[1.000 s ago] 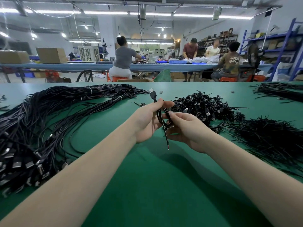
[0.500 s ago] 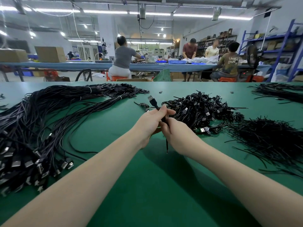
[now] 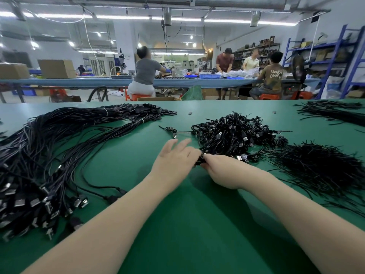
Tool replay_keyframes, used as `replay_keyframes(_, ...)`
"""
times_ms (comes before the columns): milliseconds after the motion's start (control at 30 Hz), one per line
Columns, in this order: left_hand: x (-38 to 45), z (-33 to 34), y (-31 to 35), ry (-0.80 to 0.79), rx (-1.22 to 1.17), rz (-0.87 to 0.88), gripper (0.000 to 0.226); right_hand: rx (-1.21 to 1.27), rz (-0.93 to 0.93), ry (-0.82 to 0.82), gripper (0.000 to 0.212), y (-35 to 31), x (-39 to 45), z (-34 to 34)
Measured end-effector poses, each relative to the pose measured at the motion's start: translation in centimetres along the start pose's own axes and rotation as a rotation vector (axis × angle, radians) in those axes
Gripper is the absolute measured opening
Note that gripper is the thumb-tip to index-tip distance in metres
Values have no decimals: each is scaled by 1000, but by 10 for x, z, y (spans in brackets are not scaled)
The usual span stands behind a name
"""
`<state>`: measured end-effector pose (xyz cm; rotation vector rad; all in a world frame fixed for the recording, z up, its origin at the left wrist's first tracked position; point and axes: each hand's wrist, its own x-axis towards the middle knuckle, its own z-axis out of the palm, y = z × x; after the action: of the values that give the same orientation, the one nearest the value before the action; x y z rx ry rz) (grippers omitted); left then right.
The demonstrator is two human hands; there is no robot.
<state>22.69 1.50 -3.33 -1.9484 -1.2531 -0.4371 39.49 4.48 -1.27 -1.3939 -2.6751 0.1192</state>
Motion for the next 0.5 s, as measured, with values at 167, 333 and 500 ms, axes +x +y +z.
replay_keyframes(167, 7, -7, 5, -82, 116, 51, 21, -212, -79, 27, 20, 2, 0, -12)
replay_keyframes(333, 5, -14, 19, -74, 121, 17, 17, -230, -117, 4, 23, 3, -8, -17)
replay_keyframes(500, 16, -22, 37, -165, 32, -66, 15, -854, -288, 315, 18, 12, -20, -27)
